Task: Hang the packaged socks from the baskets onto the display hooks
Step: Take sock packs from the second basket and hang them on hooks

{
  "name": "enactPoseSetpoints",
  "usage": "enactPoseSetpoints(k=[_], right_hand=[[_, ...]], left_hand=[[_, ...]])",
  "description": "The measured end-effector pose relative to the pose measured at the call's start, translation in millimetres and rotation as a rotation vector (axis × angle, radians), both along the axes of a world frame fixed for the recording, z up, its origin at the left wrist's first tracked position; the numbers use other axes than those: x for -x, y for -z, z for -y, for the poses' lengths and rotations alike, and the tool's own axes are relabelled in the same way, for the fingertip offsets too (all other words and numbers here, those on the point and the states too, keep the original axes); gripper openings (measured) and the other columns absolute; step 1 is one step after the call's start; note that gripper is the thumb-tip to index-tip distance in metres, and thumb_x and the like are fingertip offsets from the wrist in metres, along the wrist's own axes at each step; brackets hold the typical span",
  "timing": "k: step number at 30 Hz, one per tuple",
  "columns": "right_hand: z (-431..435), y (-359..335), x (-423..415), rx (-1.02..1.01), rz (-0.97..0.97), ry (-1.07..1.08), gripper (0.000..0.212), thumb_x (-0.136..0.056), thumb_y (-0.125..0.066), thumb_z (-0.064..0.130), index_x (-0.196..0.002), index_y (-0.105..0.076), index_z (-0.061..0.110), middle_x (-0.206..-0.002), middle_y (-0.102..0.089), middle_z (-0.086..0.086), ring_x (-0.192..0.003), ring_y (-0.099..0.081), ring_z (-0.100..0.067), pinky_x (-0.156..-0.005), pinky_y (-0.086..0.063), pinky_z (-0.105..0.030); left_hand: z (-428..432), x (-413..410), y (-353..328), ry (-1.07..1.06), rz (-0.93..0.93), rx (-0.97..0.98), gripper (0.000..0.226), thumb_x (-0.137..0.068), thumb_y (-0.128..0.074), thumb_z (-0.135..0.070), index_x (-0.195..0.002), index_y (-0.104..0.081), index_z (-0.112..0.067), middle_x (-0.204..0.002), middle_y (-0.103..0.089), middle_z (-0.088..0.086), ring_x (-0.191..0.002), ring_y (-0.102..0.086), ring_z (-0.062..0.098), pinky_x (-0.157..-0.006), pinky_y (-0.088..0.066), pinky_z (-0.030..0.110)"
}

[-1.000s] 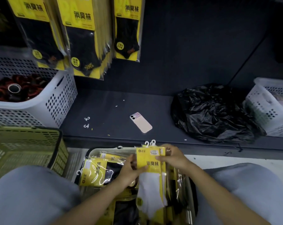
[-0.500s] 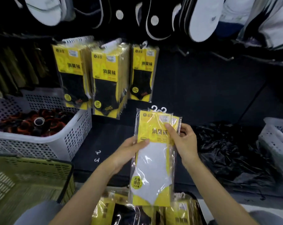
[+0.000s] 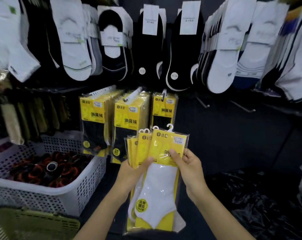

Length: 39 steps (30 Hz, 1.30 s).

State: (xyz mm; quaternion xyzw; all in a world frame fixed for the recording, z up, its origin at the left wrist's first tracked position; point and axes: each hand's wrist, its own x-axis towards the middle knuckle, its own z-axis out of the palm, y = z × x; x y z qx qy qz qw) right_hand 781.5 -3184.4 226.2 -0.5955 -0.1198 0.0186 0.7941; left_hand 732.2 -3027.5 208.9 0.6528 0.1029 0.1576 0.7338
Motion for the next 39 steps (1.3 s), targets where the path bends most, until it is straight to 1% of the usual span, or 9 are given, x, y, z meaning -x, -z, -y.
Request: enactPoseSetpoints(k=[4, 10, 15, 18, 23, 26, 33, 37, 39], right_hand=[[-6.1, -14.2, -13.4, 0.006, 0.002, -0.044, 0.016, -0.09, -0.061, 0.019, -0.105, -0.066, 0.018, -0.097, -0.075, 0.001, -0.088, -0.072, -0.015, -0.065, -0.057, -0.02], [-10.9, -48.4, -44.8, -0.002, 0.037, 0.03, 0.015, -0.096, -0.053, 0.018, -0.104, -0.066, 0.015, -0.092, -0.076, 0.0, -0.081, -0.073, -0.012, -0.06, -0.055, -0.018], [-23.0, -63.0, -70.7, 0.09, 0.047, 0.037, 0.01, -0.095, -0.055, 0.016, -0.096, -0.065, 0.016, -0.088, -0.074, 0.002, -0.072, -0.071, -0.007, -0.055, -0.053, -0.015], [-33.2, -64.4, -85.6, 0.153, 0.065, 0.05, 0.013, -0.096, -0.054, 0.015, -0.102, -0.065, 0.014, -0.094, -0.072, 0.0, -0.081, -0.07, -0.009, -0.062, -0.055, -0.017], [-47.6, -61.9, -115.4, 0.202, -0.012, 0.1, 0.009, -0.094, -0.056, 0.017, -0.096, -0.064, 0.012, -0.106, -0.07, -0.014, -0.101, -0.066, -0.029, -0.094, -0.051, -0.046], [-49.9, -55.1, -134.4, 0.211, -0.078, 0.171, 0.01, -0.092, -0.061, 0.019, -0.083, -0.063, 0.014, -0.107, -0.068, -0.016, -0.103, -0.064, -0.031, -0.096, -0.05, -0.048], [-34.9, -21.8, -149.6, 0.147, -0.291, 0.406, 0.008, -0.091, -0.058, 0.006, -0.095, -0.064, 0.006, -0.111, -0.065, -0.017, -0.095, -0.061, -0.027, -0.082, -0.052, -0.035], [-36.6, -26.0, -108.8, 0.131, -0.223, 0.142, 0.017, -0.094, -0.056, 0.017, -0.106, -0.062, 0.006, -0.099, -0.067, -0.009, -0.084, -0.064, -0.018, -0.072, -0.054, -0.028], [-42.1, -31.2, -79.6, 0.151, -0.152, -0.048, 0.02, -0.095, -0.054, 0.025, -0.102, -0.065, 0.01, -0.096, -0.069, -0.004, -0.082, -0.066, -0.015, -0.071, -0.055, -0.025]], left_hand=[[-15.6, -6.1, -10.6, -0.103, 0.009, -0.013, 0.036, -0.063, -0.061, -0.06, -0.081, -0.069, -0.031, -0.073, -0.072, -0.023, -0.067, -0.067, -0.008, -0.048, -0.046, 0.006], [-55.9, -14.7, -31.6, -0.353, 0.08, -0.035, 0.028, -0.076, -0.064, -0.056, -0.076, -0.068, -0.029, -0.065, -0.071, -0.021, -0.063, -0.067, -0.003, -0.055, -0.045, 0.021], [-83.4, -19.1, -41.5, -0.399, 0.081, -0.05, 0.042, -0.064, -0.066, -0.066, -0.078, -0.073, -0.027, -0.078, -0.075, -0.006, -0.08, -0.069, 0.012, -0.074, -0.054, 0.034], [-91.5, -18.9, -42.5, -0.406, 0.095, -0.076, 0.045, -0.062, -0.065, -0.068, -0.082, -0.073, -0.029, -0.08, -0.074, -0.009, -0.083, -0.068, 0.01, -0.071, -0.051, 0.029], [-94.6, -17.2, -42.0, -0.434, 0.092, -0.079, 0.038, -0.072, -0.065, -0.06, -0.085, -0.073, -0.025, -0.082, -0.073, -0.005, -0.083, -0.066, 0.011, -0.064, -0.046, 0.024], [-90.2, -16.1, -41.1, -0.416, 0.081, -0.06, 0.029, -0.075, -0.066, -0.056, -0.083, -0.071, -0.029, -0.074, -0.072, -0.014, -0.081, -0.064, 0.005, -0.061, -0.044, 0.02], [-82.0, -17.3, -34.9, -0.357, 0.067, -0.016, 0.031, -0.075, -0.065, -0.057, -0.084, -0.071, -0.028, -0.072, -0.072, -0.019, -0.072, -0.066, -0.001, -0.057, -0.045, 0.019], [-68.6, -19.7, -35.0, -0.266, 0.092, -0.001, 0.017, -0.078, -0.065, -0.051, -0.077, -0.065, -0.034, -0.062, -0.07, -0.017, -0.059, -0.067, -0.004, -0.046, -0.047, 0.012], [-60.1, -23.0, -35.1, -0.211, 0.107, 0.041, 0.027, -0.077, -0.066, -0.049, -0.078, -0.068, -0.022, -0.068, -0.073, -0.011, -0.063, -0.07, 0.002, -0.045, -0.048, 0.012]])
